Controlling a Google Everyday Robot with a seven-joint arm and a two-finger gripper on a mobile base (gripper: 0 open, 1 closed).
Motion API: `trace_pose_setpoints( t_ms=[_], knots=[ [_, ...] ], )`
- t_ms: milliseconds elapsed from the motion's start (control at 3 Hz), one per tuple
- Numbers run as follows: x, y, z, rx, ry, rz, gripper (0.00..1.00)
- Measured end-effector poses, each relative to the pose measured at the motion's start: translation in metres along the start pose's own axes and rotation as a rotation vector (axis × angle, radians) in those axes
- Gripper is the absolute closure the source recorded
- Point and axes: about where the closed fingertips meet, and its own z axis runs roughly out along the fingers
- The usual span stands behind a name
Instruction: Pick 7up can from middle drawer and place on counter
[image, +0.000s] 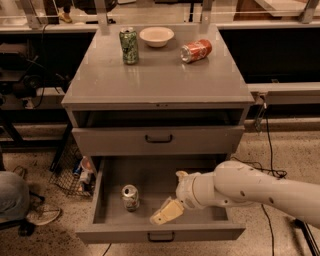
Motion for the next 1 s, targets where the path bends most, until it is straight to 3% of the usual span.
trace_pose_setpoints(
  t_ms=[333, 1000],
  knots=[
    [0.009, -0.025, 0.033, 0.039, -0.032, 0.006, 0.00],
    [0.016, -0.048, 0.093, 0.023, -0.071, 0.017, 0.00]
  ],
)
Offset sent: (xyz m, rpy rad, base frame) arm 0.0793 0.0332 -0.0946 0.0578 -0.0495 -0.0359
